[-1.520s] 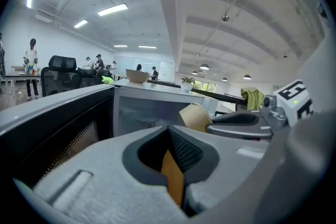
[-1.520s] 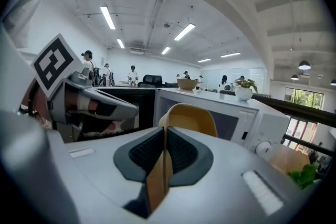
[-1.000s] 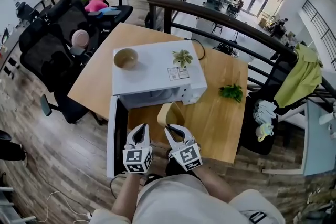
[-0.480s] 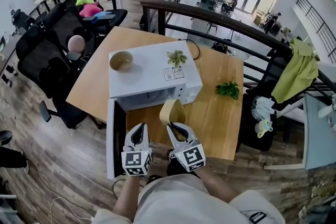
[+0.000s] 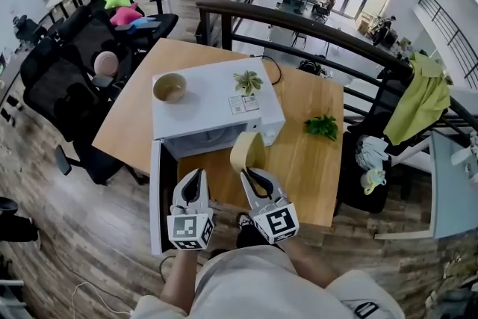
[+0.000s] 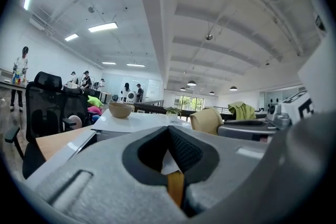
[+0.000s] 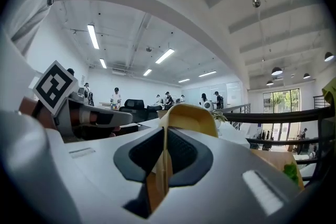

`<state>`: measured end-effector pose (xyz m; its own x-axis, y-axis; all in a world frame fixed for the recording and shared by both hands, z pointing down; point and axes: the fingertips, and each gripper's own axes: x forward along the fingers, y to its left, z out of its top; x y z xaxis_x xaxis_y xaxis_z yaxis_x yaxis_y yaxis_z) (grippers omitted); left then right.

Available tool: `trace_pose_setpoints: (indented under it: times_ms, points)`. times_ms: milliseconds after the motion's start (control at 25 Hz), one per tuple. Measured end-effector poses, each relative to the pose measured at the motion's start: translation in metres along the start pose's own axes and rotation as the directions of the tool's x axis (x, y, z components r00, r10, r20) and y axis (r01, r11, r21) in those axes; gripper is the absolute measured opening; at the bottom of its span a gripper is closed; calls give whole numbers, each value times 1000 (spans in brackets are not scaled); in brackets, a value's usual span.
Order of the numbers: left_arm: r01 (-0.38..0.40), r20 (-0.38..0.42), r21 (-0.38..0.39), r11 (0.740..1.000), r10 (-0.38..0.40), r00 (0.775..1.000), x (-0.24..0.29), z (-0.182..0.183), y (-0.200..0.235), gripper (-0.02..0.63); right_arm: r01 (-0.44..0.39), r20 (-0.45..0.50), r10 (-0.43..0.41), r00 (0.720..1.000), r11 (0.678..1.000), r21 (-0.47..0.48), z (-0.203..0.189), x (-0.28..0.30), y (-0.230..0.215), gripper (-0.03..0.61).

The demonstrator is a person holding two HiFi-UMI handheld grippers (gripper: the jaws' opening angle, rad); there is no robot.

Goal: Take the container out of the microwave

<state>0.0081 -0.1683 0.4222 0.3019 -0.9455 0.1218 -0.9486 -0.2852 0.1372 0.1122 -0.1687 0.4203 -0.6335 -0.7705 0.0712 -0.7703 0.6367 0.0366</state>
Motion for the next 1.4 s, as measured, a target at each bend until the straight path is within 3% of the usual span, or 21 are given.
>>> trace_pose_setpoints:
  times_ms: [480, 1400]
  points:
    - [11, 39, 68, 998, -14, 999, -1, 19, -13, 3, 57, 50, -56, 997, 998, -24, 28, -7, -20, 34]
    - [22, 46, 71, 997, -25, 999, -2, 20, -23, 3, 54, 49, -52, 997, 998, -37, 32, -12, -23, 34]
